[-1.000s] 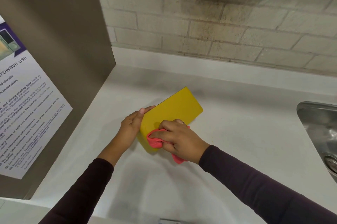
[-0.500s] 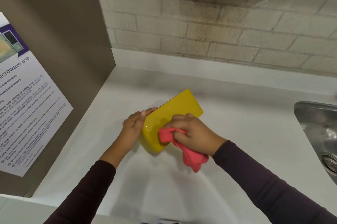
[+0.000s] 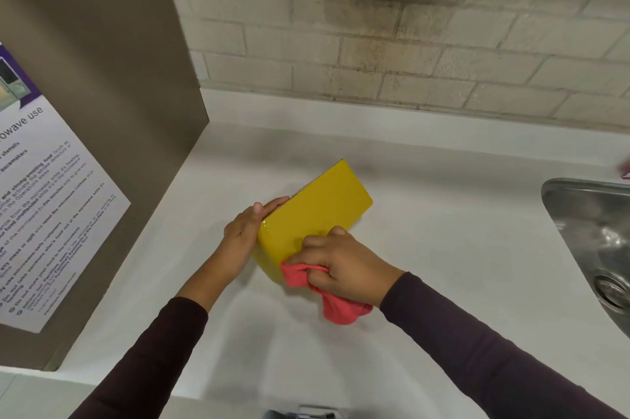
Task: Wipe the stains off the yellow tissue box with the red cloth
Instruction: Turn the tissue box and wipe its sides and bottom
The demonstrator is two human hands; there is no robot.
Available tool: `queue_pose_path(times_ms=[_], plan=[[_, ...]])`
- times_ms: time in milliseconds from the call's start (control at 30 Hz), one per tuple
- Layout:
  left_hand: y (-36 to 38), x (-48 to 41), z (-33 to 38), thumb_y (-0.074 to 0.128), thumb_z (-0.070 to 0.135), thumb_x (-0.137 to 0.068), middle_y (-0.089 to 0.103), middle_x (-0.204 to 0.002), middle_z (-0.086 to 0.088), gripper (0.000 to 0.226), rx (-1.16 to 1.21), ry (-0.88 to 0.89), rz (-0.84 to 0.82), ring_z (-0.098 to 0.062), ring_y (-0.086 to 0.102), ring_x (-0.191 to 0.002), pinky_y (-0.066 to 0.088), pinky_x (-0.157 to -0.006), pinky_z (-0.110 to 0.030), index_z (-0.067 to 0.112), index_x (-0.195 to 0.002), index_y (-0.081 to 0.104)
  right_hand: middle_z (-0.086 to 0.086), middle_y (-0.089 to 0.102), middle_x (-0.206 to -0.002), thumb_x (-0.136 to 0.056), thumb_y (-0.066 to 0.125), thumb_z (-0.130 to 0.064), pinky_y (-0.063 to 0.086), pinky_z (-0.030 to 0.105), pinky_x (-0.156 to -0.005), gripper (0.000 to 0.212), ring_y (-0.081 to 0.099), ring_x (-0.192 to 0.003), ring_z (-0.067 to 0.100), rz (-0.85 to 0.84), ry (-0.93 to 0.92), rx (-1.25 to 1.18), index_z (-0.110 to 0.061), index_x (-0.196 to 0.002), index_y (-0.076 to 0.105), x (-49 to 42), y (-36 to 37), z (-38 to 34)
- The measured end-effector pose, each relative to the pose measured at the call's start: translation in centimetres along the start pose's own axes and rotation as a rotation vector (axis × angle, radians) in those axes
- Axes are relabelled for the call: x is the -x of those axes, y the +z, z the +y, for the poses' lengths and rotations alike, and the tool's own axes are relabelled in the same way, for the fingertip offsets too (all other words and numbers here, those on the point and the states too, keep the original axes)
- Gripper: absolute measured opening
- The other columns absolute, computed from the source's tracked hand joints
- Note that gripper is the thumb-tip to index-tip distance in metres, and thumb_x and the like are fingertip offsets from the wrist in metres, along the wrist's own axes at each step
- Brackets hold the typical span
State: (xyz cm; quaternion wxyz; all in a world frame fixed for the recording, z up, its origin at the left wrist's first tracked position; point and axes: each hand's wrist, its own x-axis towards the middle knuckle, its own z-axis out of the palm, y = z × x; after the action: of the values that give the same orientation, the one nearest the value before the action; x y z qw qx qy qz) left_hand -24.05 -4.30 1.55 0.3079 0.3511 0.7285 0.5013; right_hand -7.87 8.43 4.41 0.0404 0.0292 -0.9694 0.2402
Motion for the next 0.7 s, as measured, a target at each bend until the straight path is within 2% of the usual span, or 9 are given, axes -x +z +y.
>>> queue_pose_path(times_ms=[133, 200, 300, 367, 467, 533, 600, 633, 700], plan=[[0.1, 0.0, 0.3, 0.016, 0.065, -0.084, 0.053, -0.133, 0.002, 0.055, -0.016, 0.003, -0.015, -0.016, 0.046, -0.126, 0.033, -0.11, -0.044, 0.049, -0.124, 0.051, -0.003, 0.059, -0.088, -0.089, 0.05, -0.023, 0.025, 0.026, -0.075, 0.028, 0.046, -0.074, 0.012, -0.053, 0.002, 0.077, -0.025, -0.112, 0.065, 2.5, 0.2, 1.7], [0.0, 0.0, 0.3, 0.018, 0.062, -0.086, 0.053, -0.131, 0.005, 0.048, -0.002, -0.01, -0.018, -0.014, 0.047, -0.124, 0.034, -0.107, -0.036, 0.054, -0.12, 0.05, -0.004, 0.061, -0.091, -0.089, 0.048, -0.021, 0.027, 0.025, -0.077, 0.027, 0.048, -0.073, 0.013, -0.052, 0.099, 0.061, -0.026, -0.11, 0.065, 3.6, 0.3, 2.9], [-0.4, -0.3, 0.6, 0.025, 0.06, -0.091, 0.058, -0.125, 0.011, 0.04, -0.024, -0.023, -0.028, -0.008, 0.051, -0.117, 0.037, -0.1, -0.031, 0.052, -0.116, 0.056, -0.005, 0.059, -0.099, -0.087, 0.046, -0.011, 0.036, 0.02, -0.085, 0.028, 0.054, -0.087, 0.011, 0.101, 0.342, -0.347, -0.029, -0.098, 0.064, 5.0, 0.1, 4.0], [-0.7, -0.7, 1.1, 0.033, 0.05, -0.095, 0.064, -0.115, 0.014, 0.032, -0.017, -0.024, -0.042, -0.006, 0.056, -0.11, 0.041, -0.09, -0.026, 0.045, -0.109, 0.062, -0.001, 0.055, -0.11, -0.09, 0.043, -0.004, 0.038, 0.016, -0.09, 0.033, 0.053, -0.1, 0.012, 0.222, 0.481, -0.604, -0.032, -0.092, 0.061, 5.1, 0.0, 4.3], [-0.8, -2.1, 2.3, 0.044, 0.046, -0.093, 0.067, -0.105, 0.011, 0.023, -0.065, -0.044, -0.053, -0.011, 0.061, -0.103, 0.044, -0.081, -0.025, 0.037, -0.1, 0.064, 0.001, 0.051, -0.131, -0.094, 0.04, -0.003, 0.042, 0.027, -0.093, 0.029, 0.054, -0.107, 0.016, 0.268, 0.704, -0.916, -0.021, -0.1, 0.062, 5.0, 0.2, 4.9], [-0.6, -3.5, 3.2, 0.047, 0.051, -0.09, 0.065, -0.108, 0.012, 0.02, -0.117, -0.067, -0.084, -0.011, 0.06, -0.102, 0.043, -0.078, -0.024, 0.039, -0.097, 0.062, 0.001, 0.049, -0.136, -0.093, 0.04, -0.002, 0.043, 0.033, -0.093, 0.03, 0.056, -0.108, 0.016, 0.29, 0.736, -1.095, -0.019, -0.089, 0.064, 4.8, 0.3, 4.9], [-0.1, -5.2, 4.3, 0.044, 0.06, -0.086, 0.061, -0.121, 0.011, 0.029, -0.196, -0.101, -0.127, -0.01, 0.057, -0.106, 0.041, -0.08, -0.026, 0.042, -0.104, 0.058, 0.003, 0.05, -0.135, -0.091, 0.039, -0.001, 0.043, 0.033, -0.092, 0.033, 0.056, -0.11, 0.012, 0.308, 0.716, -1.174, -0.019, -0.079, 0.064, 4.7, 0.1, 4.9], [0.3, -6.1, 4.8, 0.042, 0.065, -0.085, 0.056, -0.129, 0.008, 0.039, -0.267, -0.113, -0.149, -0.012, 0.053, -0.111, 0.039, -0.084, -0.028, 0.04, -0.113, 0.056, 0.004, 0.052, -0.133, -0.091, 0.038, 0.0, 0.044, 0.032, -0.089, 0.033, 0.056, -0.109, 0.01, 0.32, 0.709, -1.204, -0.017, -0.077, 0.063, 4.6, 0.1, 4.8], [0.9, -7.5, 5.6, 0.036, 0.072, -0.082, 0.047, -0.141, 0.005, 0.065, -0.415, -0.13, -0.204, -0.017, 0.046, -0.124, 0.034, -0.093, -0.03, 0.033, -0.133, 0.046, 0.006, 0.059, -0.12, -0.09, 0.037, 0.002, 0.047, 0.029, -0.079, 0.032, 0.061, -0.094, 0.008, 0.348, 0.702, -1.259, -0.014, -0.076, 0.061, 4.2, -0.1, 4.7]])
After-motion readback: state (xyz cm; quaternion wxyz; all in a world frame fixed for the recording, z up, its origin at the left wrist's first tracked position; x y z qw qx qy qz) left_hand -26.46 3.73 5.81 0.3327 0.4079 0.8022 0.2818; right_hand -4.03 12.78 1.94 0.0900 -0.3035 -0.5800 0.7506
